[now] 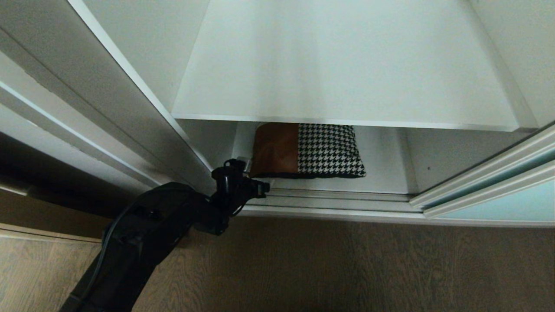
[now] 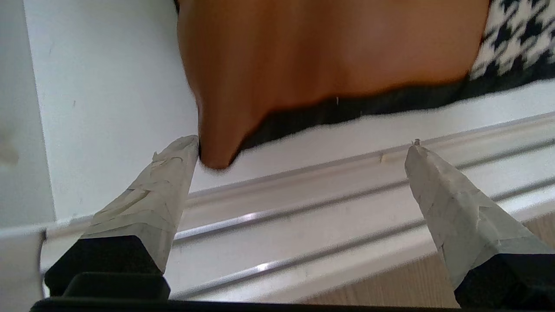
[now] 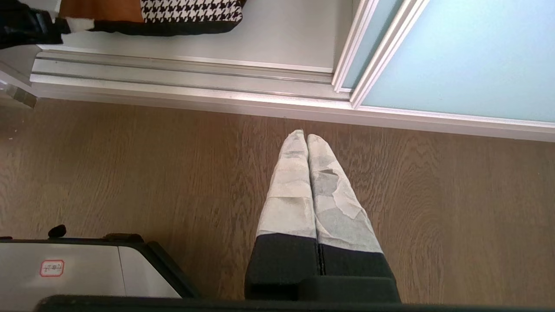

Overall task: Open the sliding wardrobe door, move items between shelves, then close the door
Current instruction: Place the pillow on the higher shelf

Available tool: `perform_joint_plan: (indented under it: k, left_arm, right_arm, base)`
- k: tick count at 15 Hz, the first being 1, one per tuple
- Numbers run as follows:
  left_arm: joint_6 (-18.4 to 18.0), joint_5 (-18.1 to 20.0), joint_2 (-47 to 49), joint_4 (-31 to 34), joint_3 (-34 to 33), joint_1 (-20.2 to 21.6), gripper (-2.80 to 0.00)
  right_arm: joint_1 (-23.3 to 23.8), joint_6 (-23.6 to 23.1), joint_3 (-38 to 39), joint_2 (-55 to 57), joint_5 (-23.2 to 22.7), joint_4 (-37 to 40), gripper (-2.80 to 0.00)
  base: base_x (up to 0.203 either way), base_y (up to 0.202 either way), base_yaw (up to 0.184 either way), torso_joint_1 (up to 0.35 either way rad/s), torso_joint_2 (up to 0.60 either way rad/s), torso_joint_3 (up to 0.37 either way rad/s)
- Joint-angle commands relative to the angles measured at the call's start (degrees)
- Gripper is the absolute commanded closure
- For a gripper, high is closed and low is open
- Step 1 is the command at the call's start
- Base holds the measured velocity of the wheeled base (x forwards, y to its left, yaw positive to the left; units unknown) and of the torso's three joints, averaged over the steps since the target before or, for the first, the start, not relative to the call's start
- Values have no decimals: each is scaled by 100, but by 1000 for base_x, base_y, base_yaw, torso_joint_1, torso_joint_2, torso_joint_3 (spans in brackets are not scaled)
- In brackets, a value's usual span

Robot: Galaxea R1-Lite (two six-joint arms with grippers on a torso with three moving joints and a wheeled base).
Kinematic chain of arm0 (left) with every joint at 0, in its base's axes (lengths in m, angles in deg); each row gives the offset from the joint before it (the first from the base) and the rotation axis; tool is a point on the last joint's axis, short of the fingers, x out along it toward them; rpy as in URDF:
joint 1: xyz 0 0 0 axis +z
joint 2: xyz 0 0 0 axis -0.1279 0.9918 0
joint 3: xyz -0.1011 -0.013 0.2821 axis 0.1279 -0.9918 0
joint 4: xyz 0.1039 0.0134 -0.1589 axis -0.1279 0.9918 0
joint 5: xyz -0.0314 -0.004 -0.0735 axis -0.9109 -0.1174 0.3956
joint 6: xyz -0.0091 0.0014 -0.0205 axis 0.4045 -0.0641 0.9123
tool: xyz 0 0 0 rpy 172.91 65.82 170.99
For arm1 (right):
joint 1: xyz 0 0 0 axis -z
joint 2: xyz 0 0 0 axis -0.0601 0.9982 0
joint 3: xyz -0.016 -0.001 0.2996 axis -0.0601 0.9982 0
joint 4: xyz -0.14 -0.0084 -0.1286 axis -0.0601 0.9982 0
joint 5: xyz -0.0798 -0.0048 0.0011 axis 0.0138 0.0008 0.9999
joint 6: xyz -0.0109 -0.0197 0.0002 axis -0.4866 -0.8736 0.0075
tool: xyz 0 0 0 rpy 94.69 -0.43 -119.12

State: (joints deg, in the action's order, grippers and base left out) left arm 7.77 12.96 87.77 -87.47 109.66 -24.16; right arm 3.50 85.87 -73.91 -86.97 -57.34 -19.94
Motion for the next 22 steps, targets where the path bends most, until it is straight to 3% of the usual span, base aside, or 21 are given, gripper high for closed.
perform_joint_plan:
  k: [1, 12, 13, 16, 20, 22]
  left_arm:
    - [28, -1, 154, 1, 250, -14, -280]
    - [144, -88, 268, 47, 402, -109, -280]
    - [144, -93, 319, 59, 499, -111, 0]
    - [144, -337, 640, 102, 1085, -103, 0]
    - [161, -360, 638, 237, 1093, -102, 0]
    - [335, -401, 527, 239, 1012, -102, 0]
  right_arm:
    - [3, 0, 9, 2, -1, 0, 0]
    - [4, 0, 9, 2, -1, 0, 0]
    - [4, 0, 9, 2, -1, 0, 0]
    - [-4, 0, 9, 2, -1, 0, 0]
    - [-5, 0, 9, 2, -1, 0, 0]
    - [-5, -1, 8, 2, -1, 0, 0]
  base:
    - [0, 0, 0, 0, 0, 0]
    - [0, 0, 0, 0, 0, 0]
    - [0, 0, 0, 0, 0, 0]
    - [0, 0, 0, 0, 0, 0]
    - [0, 0, 0, 0, 0, 0]
    - [0, 0, 0, 0, 0, 0]
